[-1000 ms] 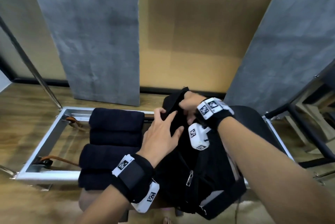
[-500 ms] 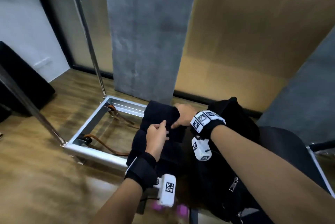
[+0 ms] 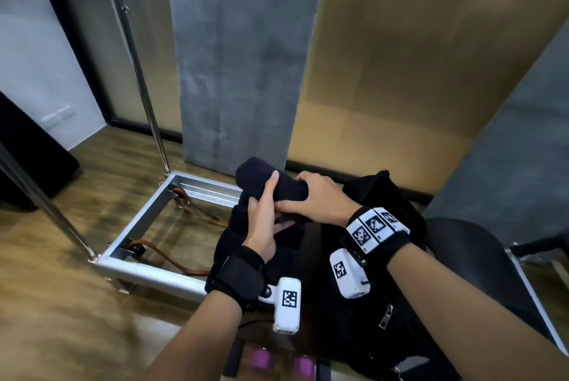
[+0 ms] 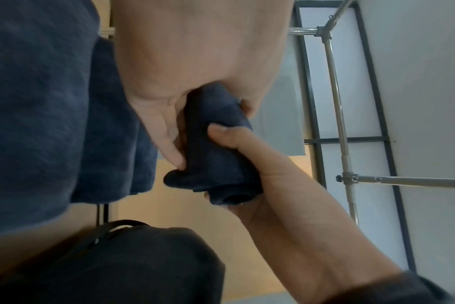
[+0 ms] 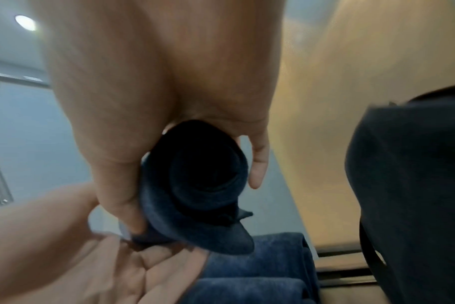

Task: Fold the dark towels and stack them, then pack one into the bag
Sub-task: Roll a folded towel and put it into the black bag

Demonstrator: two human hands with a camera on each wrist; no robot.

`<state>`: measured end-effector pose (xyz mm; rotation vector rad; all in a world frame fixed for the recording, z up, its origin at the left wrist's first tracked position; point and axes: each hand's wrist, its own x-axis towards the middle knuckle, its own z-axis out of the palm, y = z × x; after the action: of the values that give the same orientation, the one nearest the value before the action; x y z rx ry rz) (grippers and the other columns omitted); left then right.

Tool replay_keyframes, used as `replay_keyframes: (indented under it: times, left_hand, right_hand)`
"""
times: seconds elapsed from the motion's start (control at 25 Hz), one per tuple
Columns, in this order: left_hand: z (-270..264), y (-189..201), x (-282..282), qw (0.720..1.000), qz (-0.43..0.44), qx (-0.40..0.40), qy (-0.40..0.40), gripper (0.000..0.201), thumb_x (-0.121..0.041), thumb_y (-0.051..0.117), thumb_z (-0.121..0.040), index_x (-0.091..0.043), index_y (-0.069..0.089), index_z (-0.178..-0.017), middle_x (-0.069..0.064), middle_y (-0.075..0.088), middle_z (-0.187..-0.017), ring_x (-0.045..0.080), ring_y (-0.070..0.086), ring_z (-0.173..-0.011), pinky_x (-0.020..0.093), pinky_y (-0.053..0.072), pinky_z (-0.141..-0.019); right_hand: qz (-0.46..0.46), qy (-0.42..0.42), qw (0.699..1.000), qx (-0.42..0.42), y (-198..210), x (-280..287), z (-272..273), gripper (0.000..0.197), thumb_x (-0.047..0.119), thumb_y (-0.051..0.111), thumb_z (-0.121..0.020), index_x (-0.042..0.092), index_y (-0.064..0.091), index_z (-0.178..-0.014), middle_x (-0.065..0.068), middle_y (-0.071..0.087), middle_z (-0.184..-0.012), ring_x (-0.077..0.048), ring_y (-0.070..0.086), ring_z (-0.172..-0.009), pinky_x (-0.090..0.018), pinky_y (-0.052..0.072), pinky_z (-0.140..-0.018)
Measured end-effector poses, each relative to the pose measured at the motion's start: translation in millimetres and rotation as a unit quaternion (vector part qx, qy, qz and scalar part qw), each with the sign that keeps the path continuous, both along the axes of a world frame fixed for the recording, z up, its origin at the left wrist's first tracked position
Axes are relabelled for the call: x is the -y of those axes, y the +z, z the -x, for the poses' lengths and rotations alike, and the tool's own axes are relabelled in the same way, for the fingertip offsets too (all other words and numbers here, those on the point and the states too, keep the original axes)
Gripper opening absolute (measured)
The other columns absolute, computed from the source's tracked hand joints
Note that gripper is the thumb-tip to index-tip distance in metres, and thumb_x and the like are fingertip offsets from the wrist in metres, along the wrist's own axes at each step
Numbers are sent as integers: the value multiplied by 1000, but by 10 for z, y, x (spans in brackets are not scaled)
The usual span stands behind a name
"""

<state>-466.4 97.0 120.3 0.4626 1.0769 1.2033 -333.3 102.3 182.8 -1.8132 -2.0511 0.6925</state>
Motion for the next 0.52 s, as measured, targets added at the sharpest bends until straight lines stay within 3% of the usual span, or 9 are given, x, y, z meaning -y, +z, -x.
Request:
replay_keyframes:
  times: [0.12,0.24,0.28,0.36,0.44,0.52]
  left_hand:
    - [-174,133,-7,998,-40,21,-41,72,-62,88,-69,-32,56,-126,4,80,-111,25,79,-97,41,63,-67]
    - [-444,251,7,991,-81,53,-93,71,-56,91,-67,-37,58,-126,5,80,-113,28,79,-102,47,64,-75]
    - [-547,292,20,988,-94,52,-112,70,-56,91,-67,-37,60,-127,4,79,-115,27,78,-104,47,64,-78]
    - [-734,362,36,979,-111,48,-161,70,-59,89,-71,-34,63,-131,3,79,-118,23,77,-106,41,65,-81]
    - [-913,445,73,963,-132,-24,-233,67,-73,78,-77,-31,66,-129,-1,78,-119,19,77,-105,34,64,-73]
    - [-1014,439,108,914,-186,-238,-272,66,-89,47,-87,-35,69,-117,-7,68,-124,18,71,-106,34,58,-73]
  right_hand:
    - [11,-87,980,-176,129,200,-206,66,71,75,-75,14,60,-102,-1,73,-99,-13,71,-86,-40,58,-82]
    - [121,-144,905,-382,302,397,-460,85,55,82,-80,17,43,-145,0,70,-123,-10,75,-102,-36,63,-87]
    - [138,-149,890,-409,351,462,-560,89,51,82,-82,21,36,-153,2,68,-128,-11,74,-106,-33,62,-86]
    - [155,-132,884,-421,433,555,-757,70,47,76,-90,15,51,-146,-4,72,-128,-18,74,-109,-34,61,-87]
    - [139,-134,898,-396,495,674,-975,40,42,68,-98,18,67,-131,-8,76,-120,-23,74,-110,-38,61,-93]
    - [101,-178,903,-378,514,761,-1202,33,33,64,-102,15,67,-130,-9,77,-118,-26,73,-111,-40,58,-98]
